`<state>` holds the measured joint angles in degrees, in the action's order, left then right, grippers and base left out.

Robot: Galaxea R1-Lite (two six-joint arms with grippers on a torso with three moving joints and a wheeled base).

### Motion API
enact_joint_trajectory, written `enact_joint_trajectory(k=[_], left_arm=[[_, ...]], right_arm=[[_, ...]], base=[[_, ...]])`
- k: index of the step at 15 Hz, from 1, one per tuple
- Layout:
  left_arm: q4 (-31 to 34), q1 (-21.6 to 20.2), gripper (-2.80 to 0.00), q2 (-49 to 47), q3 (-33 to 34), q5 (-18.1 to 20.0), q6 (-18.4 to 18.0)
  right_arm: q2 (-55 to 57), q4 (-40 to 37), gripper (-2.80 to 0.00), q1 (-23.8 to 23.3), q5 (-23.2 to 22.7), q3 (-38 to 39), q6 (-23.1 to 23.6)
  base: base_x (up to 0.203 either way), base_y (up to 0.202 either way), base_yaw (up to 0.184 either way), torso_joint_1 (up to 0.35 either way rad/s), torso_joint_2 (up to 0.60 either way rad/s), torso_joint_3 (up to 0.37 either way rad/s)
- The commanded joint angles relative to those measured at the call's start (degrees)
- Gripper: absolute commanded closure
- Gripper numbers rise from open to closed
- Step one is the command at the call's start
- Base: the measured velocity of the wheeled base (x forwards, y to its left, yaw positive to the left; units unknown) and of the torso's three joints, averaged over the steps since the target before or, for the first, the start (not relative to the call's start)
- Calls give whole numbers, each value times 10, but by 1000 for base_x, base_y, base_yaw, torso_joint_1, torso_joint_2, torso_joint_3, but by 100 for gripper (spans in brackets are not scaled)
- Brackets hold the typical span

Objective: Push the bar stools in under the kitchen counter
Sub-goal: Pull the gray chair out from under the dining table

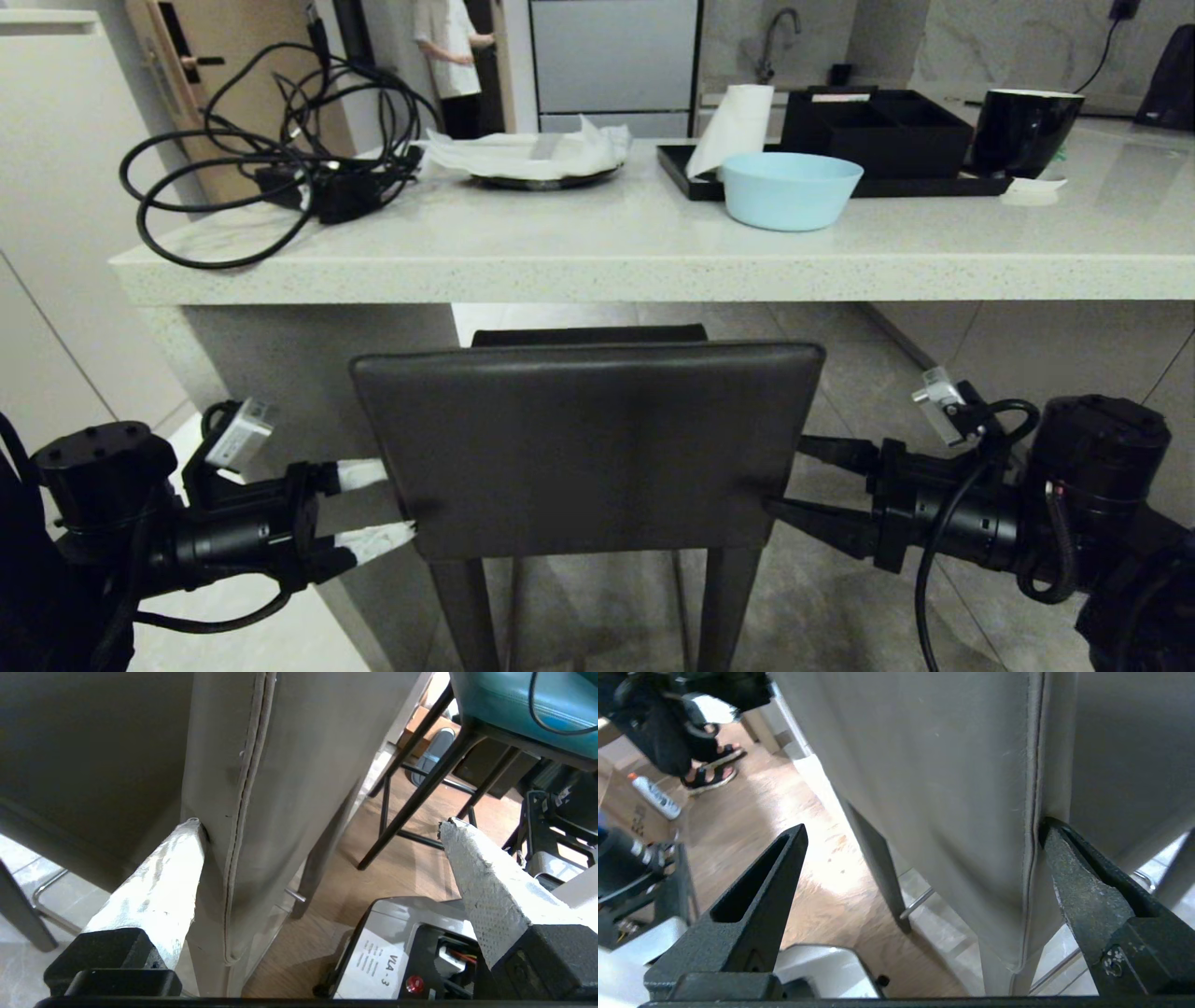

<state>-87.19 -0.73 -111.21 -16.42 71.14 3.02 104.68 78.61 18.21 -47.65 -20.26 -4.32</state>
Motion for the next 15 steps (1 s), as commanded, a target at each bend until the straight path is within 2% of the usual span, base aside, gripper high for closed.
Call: enact_joint_trajectory(k=[1, 3, 8, 15], left_arm=[[-5, 5, -280, 8, 2, 4, 1], [-5, 8, -280, 12, 2, -11, 1], [-5, 19, -280, 12, 11, -13, 1], [-5, 42, -280, 23, 21, -34, 2]], right_arm=[[11, 7, -280, 5, -7, -3, 0], [20, 10, -280, 8, -7, -6, 0], [24, 41, -280, 17, -6, 10, -1], [24, 44, -280, 17, -6, 11, -1]], base=[[0, 0, 0, 0, 0, 0], [0, 0, 0, 0, 0, 0], [-19, 0, -1, 2, 0, 1], [-194, 0, -2, -2, 2, 3]])
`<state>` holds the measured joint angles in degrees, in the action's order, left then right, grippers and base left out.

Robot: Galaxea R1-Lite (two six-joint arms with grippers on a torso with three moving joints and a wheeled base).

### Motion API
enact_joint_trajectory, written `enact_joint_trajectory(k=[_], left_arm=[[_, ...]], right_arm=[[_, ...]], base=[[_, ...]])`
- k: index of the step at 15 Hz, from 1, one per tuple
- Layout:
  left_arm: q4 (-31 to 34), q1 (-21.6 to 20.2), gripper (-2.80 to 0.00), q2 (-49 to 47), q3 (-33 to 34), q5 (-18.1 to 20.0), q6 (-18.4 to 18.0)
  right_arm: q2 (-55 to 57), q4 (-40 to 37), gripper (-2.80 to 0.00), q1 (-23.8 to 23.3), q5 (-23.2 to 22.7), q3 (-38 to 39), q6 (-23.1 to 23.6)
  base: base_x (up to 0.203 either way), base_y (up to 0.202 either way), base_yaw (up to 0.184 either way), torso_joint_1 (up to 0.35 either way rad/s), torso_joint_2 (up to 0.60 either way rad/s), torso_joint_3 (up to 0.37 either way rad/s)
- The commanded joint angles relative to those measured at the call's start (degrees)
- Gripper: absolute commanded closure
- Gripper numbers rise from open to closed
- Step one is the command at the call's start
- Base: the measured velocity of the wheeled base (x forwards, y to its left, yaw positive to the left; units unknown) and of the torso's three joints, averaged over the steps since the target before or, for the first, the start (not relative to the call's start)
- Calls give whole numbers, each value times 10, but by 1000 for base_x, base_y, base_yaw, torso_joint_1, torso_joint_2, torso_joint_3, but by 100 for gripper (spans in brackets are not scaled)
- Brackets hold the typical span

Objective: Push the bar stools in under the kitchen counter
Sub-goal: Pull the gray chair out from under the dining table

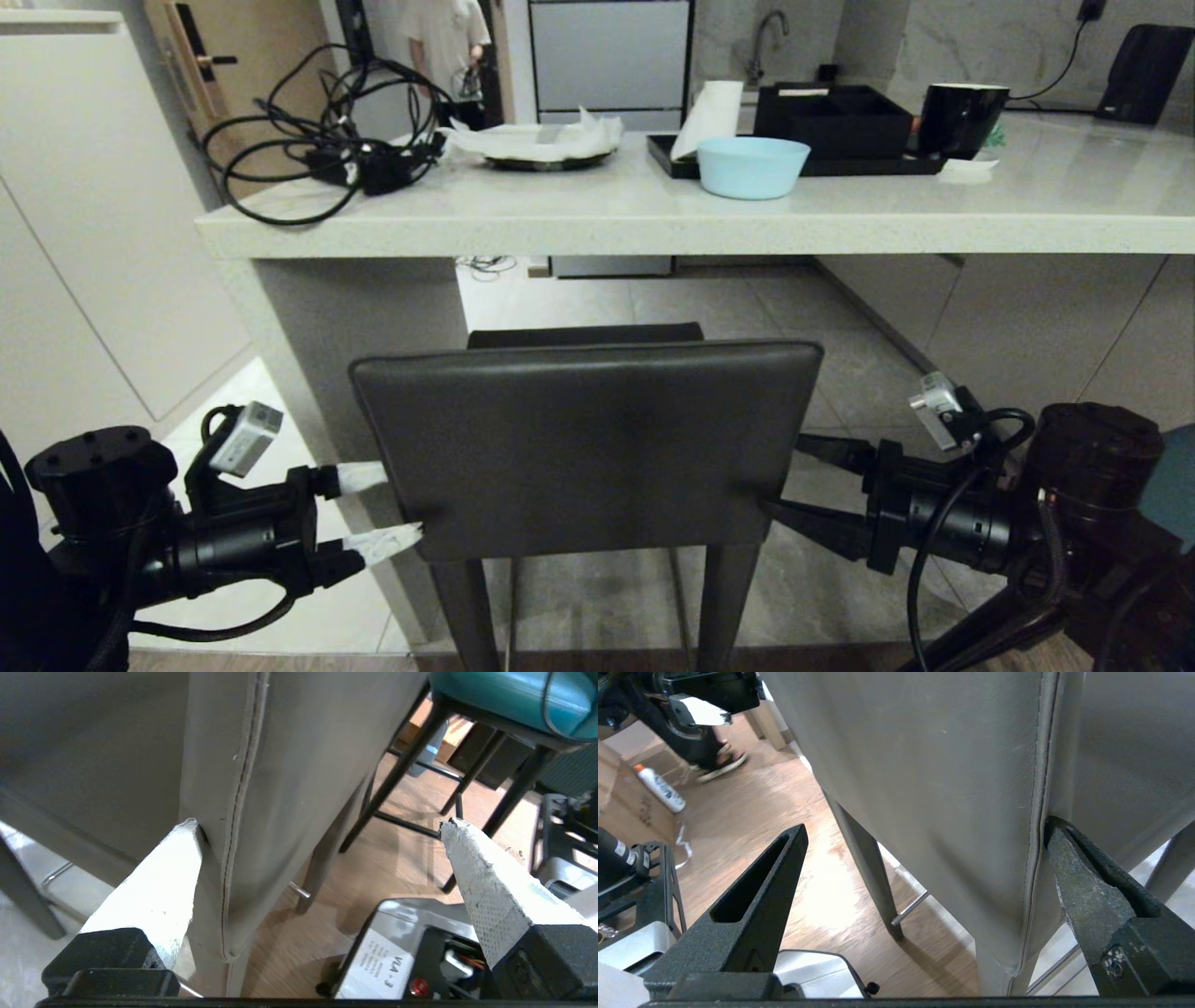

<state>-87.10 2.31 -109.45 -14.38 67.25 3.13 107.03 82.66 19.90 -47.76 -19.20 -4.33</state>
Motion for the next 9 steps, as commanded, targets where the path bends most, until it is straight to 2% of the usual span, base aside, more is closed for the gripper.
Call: enact_joint_trajectory(k=[1, 9], left_arm=[[-6, 14, -280, 9, 2, 5, 1], [-6, 15, -280, 16, 11, 5, 1]], right_arm=[[0, 3, -280, 0, -5, 0, -1], [-6, 7, -280, 0, -5, 9, -1]], base=[[-192, 0, 0, 2, 2, 3], [-196, 0, -1, 4, 1, 3]])
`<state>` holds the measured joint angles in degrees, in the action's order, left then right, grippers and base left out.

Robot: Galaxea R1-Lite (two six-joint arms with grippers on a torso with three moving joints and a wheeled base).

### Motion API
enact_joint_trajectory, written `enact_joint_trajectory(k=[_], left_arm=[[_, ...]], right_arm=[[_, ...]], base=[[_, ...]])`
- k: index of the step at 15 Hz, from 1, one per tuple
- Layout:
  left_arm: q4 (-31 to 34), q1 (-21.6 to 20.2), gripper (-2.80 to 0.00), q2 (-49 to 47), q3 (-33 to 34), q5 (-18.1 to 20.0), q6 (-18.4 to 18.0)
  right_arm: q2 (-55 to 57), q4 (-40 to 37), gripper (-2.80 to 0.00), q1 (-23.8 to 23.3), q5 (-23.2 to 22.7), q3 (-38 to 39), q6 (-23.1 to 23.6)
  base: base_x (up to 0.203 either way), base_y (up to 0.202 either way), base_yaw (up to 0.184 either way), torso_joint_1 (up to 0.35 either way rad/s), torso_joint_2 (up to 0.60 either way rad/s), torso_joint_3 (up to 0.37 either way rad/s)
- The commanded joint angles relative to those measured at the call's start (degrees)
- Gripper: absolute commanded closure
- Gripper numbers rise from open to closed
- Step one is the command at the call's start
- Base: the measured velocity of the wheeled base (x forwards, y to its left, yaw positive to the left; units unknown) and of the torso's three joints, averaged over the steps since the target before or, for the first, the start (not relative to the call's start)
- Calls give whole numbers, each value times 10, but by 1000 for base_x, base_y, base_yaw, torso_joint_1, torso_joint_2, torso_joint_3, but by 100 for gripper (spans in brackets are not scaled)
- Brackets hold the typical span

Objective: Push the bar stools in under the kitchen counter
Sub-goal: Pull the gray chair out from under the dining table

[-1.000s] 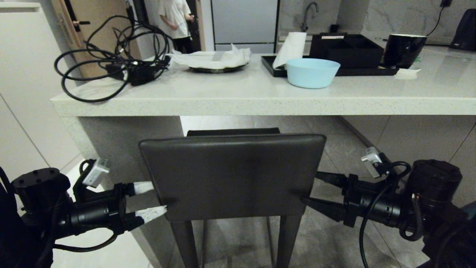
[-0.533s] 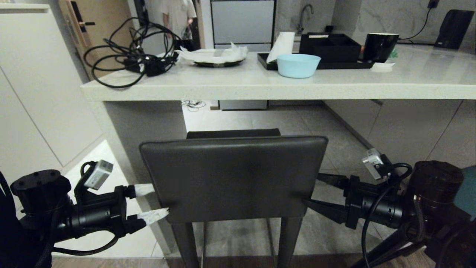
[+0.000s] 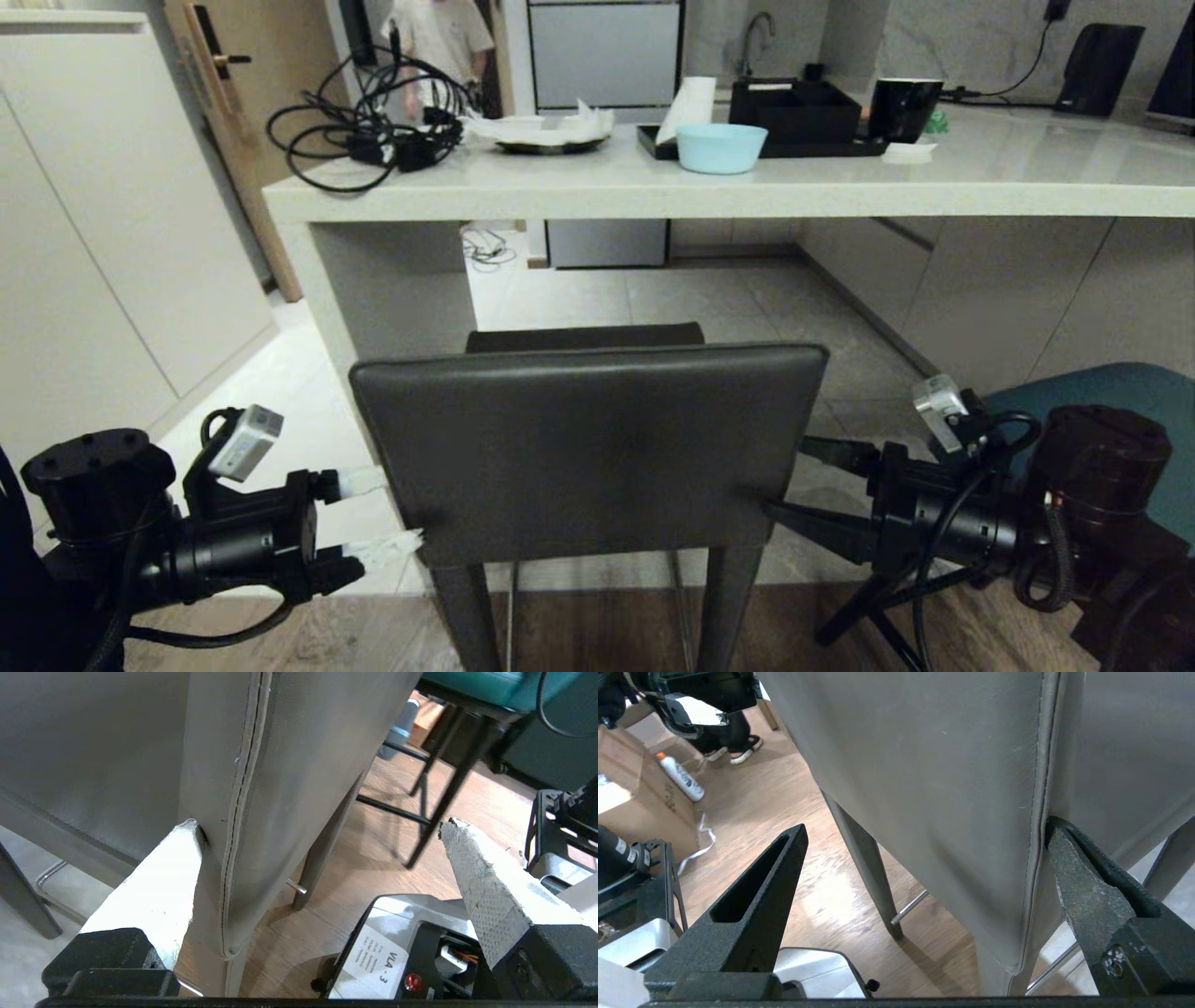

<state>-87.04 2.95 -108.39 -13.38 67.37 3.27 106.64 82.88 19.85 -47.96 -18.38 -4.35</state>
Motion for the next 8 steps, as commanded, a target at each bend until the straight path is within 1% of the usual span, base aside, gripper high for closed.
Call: enact_joint_trajectory(k=[1, 8], left_arm=[[-6, 8, -280, 6, 3, 4, 0], [-6, 10, -280, 7, 9, 4, -1]], right_arm=[[-2, 6, -280, 0, -3, 4, 0], [-1, 15, -280, 1, -3, 14, 0]], base=[[-191, 0, -5, 4, 1, 5], [-197, 0, -2, 4, 5, 3]])
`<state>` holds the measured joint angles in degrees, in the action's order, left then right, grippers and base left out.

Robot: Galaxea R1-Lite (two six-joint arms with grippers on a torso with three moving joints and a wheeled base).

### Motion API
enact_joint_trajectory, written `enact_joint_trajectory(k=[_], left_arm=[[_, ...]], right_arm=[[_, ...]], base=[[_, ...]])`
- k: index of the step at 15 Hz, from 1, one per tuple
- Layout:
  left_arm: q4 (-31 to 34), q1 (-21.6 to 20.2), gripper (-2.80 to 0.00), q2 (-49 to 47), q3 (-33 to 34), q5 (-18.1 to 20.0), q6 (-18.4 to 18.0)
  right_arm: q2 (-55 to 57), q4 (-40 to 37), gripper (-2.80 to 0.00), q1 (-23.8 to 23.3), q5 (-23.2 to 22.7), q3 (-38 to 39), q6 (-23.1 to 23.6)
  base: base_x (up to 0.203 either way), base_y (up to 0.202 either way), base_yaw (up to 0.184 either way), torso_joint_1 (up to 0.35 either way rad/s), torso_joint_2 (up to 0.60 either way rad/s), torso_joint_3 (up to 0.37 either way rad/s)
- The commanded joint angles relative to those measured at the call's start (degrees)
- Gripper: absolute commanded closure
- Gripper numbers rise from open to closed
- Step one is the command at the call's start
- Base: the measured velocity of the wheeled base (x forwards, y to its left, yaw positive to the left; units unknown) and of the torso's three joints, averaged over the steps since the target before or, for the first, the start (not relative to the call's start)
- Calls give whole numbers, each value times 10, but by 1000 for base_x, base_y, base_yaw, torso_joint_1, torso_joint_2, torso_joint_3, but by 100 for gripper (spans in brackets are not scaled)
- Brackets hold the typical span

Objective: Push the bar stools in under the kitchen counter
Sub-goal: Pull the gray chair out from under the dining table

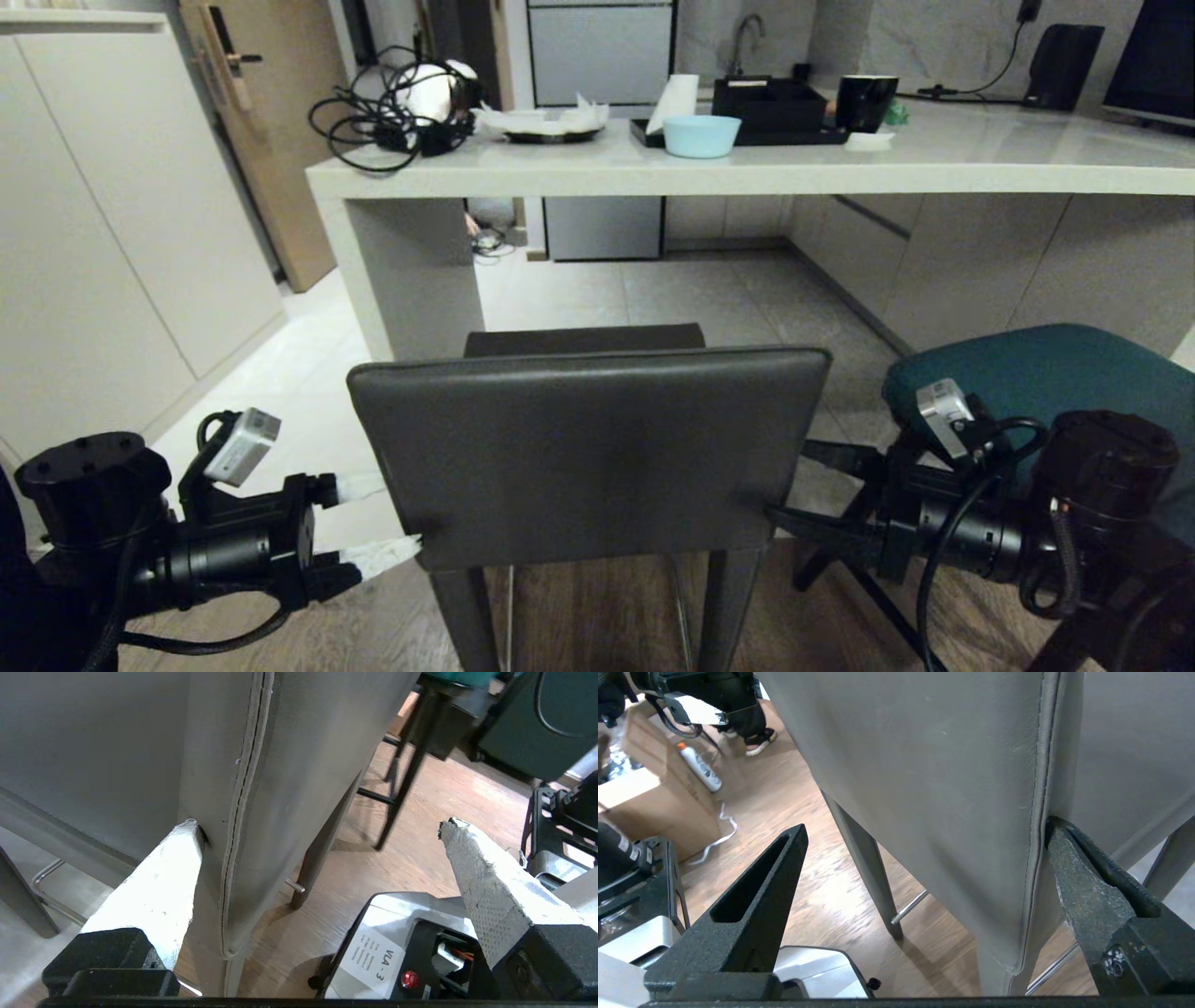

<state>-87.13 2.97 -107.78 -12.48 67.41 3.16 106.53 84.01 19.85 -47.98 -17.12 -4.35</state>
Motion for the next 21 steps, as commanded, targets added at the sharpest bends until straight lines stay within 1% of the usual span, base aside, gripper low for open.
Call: enact_joint_trajectory(k=[1, 8, 10, 11, 14, 15, 17, 18, 19, 21], left_arm=[[-5, 10, -280, 2, 0, 3, 0], [-5, 11, -280, 1, 1, 3, 1], [-5, 11, -280, 1, 1, -1, 1], [-5, 11, -280, 1, 0, -9, 1], [-5, 11, -280, 4, 4, -11, 1], [-5, 9, -280, 9, 8, -11, 1], [-5, 5, -280, 25, 26, -10, 3], [-5, 4, -280, 32, 40, -9, 3], [-5, 10, -280, 38, 54, -9, 3], [-5, 44, -280, 47, 77, -9, 1]], right_arm=[[0, 4, -280, 1, -3, 1, 0], [2, 4, -280, 0, -3, 1, 0], [2, 4, -280, 0, -3, 0, 0], [3, 4, -280, 0, -3, 0, 0], [5, 4, -280, -1, -2, 1, 0], [8, 3, -280, -2, 5, -1, -1], [15, 3, -280, -3, 61, -5, -4], [19, 3, -280, -8, 74, -6, -4], [20, 2, -280, -11, 74, -6, -4], [21, 1, -280, -12, 75, -7, -5]], base=[[-196, 0, -2, 6, 2, -2], [-191, 0, -1, 3, 1, 4], [-39, 0, -1, -6, 1, 0], [0, 0, 0, 0, 0, 0], [0, 0, 0, 0, 0, 0], [0, 0, 0, 0, 0, 0], [0, 0, 0, 0, 0, 0], [0, 0, 0, 0, 0, 0], [0, 0, 0, 0, 0, 0], [0, 0, 0, 0, 0, 0]])
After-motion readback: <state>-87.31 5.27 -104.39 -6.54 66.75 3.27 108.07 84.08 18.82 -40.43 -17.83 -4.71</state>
